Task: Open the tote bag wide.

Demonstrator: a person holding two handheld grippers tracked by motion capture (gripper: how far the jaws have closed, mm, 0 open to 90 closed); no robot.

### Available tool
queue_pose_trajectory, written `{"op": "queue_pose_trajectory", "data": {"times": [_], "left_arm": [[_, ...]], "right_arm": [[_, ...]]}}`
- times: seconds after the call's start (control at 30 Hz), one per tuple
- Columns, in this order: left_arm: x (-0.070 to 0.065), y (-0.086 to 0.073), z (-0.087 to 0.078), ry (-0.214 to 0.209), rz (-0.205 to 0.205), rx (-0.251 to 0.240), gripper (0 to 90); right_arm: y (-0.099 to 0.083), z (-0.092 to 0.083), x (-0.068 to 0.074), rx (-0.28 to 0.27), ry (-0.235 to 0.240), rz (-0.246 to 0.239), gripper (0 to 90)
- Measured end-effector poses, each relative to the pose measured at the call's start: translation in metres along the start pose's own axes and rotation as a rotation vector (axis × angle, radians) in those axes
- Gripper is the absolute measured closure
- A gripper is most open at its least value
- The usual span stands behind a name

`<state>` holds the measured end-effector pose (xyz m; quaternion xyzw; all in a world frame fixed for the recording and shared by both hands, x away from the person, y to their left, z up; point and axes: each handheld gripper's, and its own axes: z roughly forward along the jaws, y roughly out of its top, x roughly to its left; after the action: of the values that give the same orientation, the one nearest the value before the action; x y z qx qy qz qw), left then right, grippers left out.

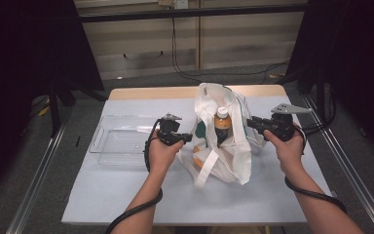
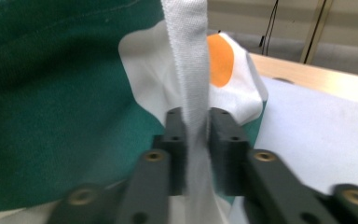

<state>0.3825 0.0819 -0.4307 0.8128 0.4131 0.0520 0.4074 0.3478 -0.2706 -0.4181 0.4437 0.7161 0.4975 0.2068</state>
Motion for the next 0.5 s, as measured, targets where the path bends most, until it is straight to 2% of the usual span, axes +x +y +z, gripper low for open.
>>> {"op": "queue_pose_trajectory", "data": {"times": [0.07, 0.17, 0.2, 0.27, 0.3, 0.43, 0.5], "left_arm": [[0.001, 0.0, 0.0, 0.004, -0.005, -0.011, 86.5], [0.003, 0.0, -0.001, 0.013, -0.013, -0.011, 86.4], [0.005, 0.0, -0.002, 0.017, -0.017, -0.009, 86.6], [0.005, 0.001, -0.001, 0.017, -0.037, -0.026, 86.6], [0.006, 0.002, -0.001, 0.019, -0.025, -0.013, 86.7], [0.007, 0.002, 0.0, 0.016, -0.039, -0.022, 85.5], [0.007, 0.003, -0.001, 0.012, -0.043, -0.027, 83.9]], "right_arm": [[-0.006, 0.001, -0.003, 0.02, -0.002, 0.016, 86.7], [-0.015, 0.002, -0.012, 0.053, -0.01, 0.052, 88.2], [-0.02, 0.003, -0.017, 0.063, -0.014, 0.094, 88.3], [-0.022, 0.003, -0.019, 0.075, -0.017, 0.106, 88.4], [-0.025, 0.004, -0.021, 0.087, -0.016, 0.115, 88.3], [-0.035, 0.008, -0.025, 0.138, -0.019, 0.126, 88.2], [-0.036, 0.009, -0.026, 0.126, -0.006, 0.13, 88.0]]}}
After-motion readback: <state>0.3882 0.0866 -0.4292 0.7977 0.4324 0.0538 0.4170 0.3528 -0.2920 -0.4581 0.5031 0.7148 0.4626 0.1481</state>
